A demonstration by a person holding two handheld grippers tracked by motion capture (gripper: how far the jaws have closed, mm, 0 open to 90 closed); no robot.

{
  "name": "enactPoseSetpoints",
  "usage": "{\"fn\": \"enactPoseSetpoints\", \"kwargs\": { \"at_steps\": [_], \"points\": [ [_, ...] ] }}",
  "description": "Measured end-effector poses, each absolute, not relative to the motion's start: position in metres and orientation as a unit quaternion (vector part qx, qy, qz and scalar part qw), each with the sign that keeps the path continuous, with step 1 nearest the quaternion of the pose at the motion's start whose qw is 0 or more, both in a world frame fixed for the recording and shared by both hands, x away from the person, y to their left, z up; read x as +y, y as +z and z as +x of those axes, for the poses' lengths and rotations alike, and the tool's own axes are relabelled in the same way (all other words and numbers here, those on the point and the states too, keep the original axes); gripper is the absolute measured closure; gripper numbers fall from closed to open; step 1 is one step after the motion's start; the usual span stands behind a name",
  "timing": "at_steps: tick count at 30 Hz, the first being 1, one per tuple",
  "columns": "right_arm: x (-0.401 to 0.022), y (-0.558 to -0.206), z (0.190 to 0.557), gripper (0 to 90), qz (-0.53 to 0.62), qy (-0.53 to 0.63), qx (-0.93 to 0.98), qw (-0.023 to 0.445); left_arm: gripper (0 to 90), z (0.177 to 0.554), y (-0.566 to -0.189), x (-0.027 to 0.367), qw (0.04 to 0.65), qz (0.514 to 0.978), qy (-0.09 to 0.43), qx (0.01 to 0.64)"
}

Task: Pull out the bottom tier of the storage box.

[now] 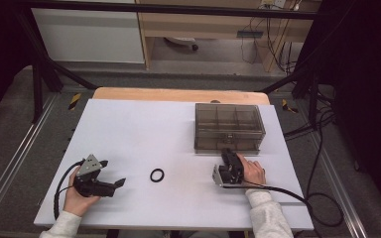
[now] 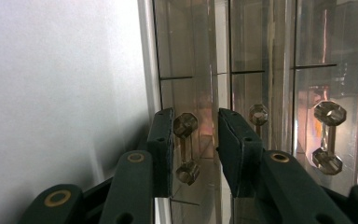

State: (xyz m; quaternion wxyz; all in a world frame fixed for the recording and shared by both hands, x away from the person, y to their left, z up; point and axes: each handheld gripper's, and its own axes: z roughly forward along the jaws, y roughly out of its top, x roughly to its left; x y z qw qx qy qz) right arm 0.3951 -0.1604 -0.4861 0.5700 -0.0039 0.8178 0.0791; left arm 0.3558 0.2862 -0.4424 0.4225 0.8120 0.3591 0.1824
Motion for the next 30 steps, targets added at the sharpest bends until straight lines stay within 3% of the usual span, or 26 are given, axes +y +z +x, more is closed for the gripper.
{"fn": "enactPoseSetpoints", "kwargs": {
  "at_steps": [30],
  "points": [
    [-0.16,-0.484,0.378,68.4,-0.016,0.076,0.82,0.567,3.4,0.355,-0.442,0.286,0.423,0.812,0.183,0.359]
  ]
}}
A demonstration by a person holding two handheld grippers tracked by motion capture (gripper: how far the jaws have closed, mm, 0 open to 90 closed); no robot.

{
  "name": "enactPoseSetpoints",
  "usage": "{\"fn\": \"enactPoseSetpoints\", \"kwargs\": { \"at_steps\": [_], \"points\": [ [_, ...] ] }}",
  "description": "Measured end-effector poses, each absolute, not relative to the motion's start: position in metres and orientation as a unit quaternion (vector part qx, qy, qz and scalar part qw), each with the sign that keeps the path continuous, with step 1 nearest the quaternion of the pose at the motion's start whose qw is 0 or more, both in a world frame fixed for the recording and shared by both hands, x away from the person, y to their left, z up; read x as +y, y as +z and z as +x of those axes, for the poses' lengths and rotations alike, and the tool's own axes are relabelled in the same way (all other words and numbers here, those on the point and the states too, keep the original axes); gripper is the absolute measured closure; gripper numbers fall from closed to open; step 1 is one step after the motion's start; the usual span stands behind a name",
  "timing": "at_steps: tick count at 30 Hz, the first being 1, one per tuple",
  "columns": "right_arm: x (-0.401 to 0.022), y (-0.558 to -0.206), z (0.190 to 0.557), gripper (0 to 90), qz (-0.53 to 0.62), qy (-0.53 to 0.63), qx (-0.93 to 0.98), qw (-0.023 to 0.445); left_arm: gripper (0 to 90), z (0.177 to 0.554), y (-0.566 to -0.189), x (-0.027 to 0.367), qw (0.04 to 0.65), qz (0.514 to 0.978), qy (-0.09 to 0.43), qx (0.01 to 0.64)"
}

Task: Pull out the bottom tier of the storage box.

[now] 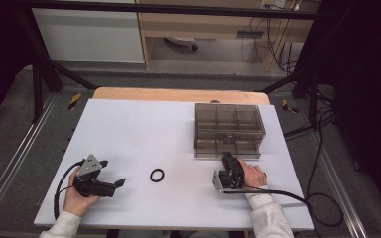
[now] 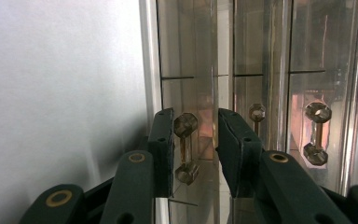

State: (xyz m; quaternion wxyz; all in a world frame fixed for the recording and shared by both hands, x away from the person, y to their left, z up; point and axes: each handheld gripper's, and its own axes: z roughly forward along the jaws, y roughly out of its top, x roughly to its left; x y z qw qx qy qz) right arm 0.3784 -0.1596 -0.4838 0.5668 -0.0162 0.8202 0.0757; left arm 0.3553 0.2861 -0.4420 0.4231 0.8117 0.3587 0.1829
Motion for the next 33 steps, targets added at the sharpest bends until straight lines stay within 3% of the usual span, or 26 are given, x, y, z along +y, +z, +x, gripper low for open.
{"fn": "enactPoseSetpoints", "kwargs": {
  "at_steps": [33],
  "points": [
    [-0.16,-0.481,0.358,68.6,-0.019,0.076,0.823,0.563,3.4,0.355,-0.442,0.286,0.423,0.812,0.184,0.358]
  ]
}}
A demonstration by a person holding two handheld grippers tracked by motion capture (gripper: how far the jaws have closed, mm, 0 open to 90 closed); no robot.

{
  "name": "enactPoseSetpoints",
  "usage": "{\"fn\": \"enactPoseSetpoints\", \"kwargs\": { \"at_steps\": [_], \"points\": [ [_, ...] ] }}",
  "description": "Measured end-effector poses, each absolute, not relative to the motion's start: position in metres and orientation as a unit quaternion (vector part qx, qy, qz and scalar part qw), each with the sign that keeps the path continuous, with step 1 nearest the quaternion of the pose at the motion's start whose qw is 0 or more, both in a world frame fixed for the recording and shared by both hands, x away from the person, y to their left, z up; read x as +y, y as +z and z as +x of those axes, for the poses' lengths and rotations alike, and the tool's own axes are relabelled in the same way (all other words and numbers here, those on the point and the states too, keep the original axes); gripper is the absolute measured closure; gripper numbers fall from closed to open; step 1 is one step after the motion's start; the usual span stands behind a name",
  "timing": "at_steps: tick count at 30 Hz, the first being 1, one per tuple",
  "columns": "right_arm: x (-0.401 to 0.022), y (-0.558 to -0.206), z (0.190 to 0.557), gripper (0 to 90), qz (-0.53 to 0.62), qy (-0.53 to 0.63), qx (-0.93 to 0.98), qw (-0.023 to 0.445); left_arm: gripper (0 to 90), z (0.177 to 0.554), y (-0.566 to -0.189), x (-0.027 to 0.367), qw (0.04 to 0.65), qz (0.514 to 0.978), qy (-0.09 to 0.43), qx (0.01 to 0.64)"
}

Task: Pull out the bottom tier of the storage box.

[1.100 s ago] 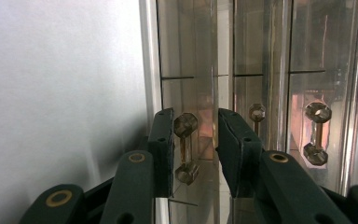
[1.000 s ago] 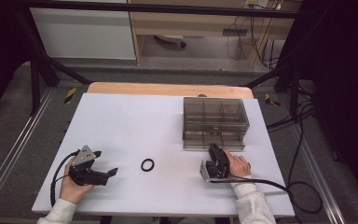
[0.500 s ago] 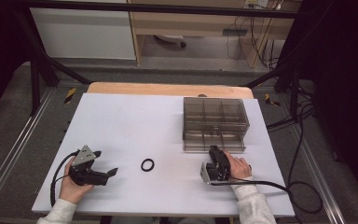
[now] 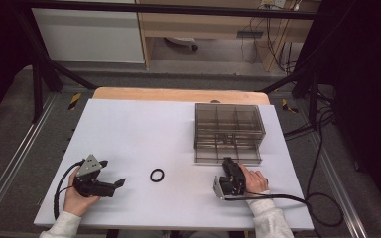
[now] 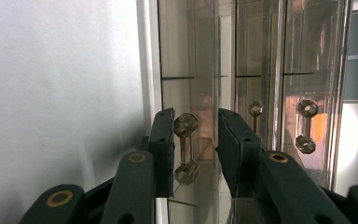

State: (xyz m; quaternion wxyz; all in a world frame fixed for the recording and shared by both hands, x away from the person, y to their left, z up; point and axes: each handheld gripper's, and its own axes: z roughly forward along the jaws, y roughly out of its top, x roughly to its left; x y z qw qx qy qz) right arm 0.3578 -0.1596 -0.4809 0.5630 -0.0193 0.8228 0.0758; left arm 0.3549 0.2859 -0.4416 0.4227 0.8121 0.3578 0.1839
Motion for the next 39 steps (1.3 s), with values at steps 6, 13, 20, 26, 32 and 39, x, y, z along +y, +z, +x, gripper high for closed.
{"fn": "enactPoseSetpoints", "kwargs": {
  "at_steps": [6,13,20,26,32,39],
  "points": [
    [-0.1597,-0.4804,0.3541,68.6,-0.019,0.077,0.823,0.562,3.4,0.3548,-0.4416,0.2859,0.423,0.812,0.184,0.358],
    [-0.1593,-0.4801,0.3505,68.6,-0.019,0.077,0.824,0.561,3.4,0.3548,-0.4417,0.2857,0.422,0.812,0.184,0.357],
    [-0.1595,-0.4811,0.3499,68.3,-0.021,0.079,0.824,0.56,3.4,0.3548,-0.4417,0.2855,0.422,0.813,0.184,0.357],
    [-0.1594,-0.482,0.3503,67.6,-0.018,0.079,0.828,0.555,3.5,0.3548,-0.4419,0.2854,0.422,0.813,0.183,0.357],
    [-0.1595,-0.4825,0.3509,66.4,-0.012,0.082,0.831,0.551,3.4,0.3548,-0.4418,0.2853,0.422,0.813,0.184,0.357],
    [-0.1602,-0.4813,0.3521,58.8,-0.009,0.084,0.832,0.548,3.5,0.3549,-0.442,0.2852,0.422,0.813,0.183,0.356]
  ]
}}
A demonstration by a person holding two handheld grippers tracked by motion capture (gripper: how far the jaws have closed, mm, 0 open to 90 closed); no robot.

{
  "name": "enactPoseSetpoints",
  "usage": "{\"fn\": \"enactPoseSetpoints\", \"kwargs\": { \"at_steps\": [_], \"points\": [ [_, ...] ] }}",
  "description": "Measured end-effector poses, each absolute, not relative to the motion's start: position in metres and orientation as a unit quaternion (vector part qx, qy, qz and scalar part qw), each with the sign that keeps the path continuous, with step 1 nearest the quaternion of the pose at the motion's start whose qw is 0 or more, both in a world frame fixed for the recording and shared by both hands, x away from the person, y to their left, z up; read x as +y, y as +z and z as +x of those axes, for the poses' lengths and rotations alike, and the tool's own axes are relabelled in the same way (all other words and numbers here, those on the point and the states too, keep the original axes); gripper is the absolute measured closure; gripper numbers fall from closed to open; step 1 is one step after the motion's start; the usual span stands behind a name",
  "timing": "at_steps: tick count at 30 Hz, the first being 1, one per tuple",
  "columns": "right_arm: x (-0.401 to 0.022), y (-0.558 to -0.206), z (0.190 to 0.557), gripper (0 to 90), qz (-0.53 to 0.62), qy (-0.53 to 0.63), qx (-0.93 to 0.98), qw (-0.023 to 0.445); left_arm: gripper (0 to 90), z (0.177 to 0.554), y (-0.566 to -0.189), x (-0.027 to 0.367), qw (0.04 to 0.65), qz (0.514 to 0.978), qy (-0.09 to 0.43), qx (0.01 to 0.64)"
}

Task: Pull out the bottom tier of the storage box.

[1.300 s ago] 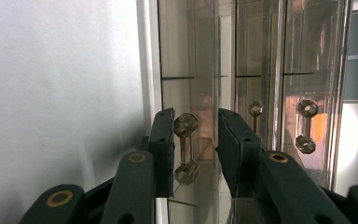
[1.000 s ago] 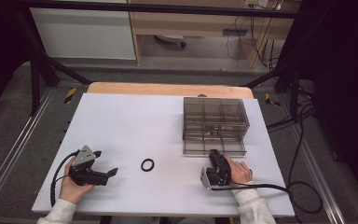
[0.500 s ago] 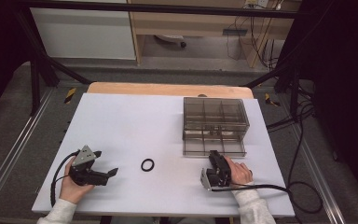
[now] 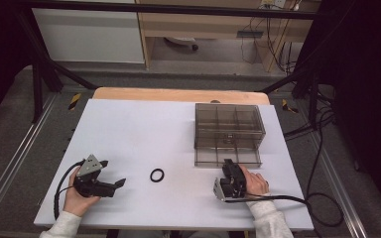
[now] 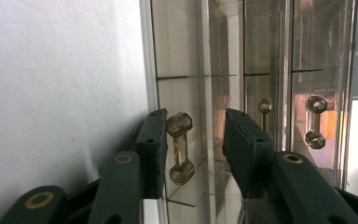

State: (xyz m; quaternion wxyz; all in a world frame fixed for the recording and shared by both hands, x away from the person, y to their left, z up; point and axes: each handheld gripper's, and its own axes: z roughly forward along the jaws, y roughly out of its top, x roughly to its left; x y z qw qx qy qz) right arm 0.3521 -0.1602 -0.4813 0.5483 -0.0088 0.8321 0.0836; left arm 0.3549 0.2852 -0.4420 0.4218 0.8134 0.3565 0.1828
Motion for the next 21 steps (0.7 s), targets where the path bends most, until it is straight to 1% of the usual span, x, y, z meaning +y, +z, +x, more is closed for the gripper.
{"fn": "enactPoseSetpoints", "kwargs": {
  "at_steps": [8,10,17,21],
  "points": [
    [-0.162,-0.475,0.353,48.1,0.016,0.103,0.837,0.537,3.4,0.355,-0.442,0.285,0.421,0.814,0.182,0.356],
    [-0.163,-0.472,0.352,44.1,0.022,0.114,0.839,0.532,3.5,0.355,-0.442,0.285,0.421,0.814,0.181,0.356],
    [-0.164,-0.465,0.352,33.3,0.052,0.156,0.851,0.499,3.4,0.355,-0.442,0.285,0.421,0.814,0.181,0.356],
    [-0.165,-0.462,0.352,30.4,0.064,0.177,0.853,0.486,3.4,0.355,-0.442,0.285,0.421,0.815,0.181,0.356]
  ]
}}
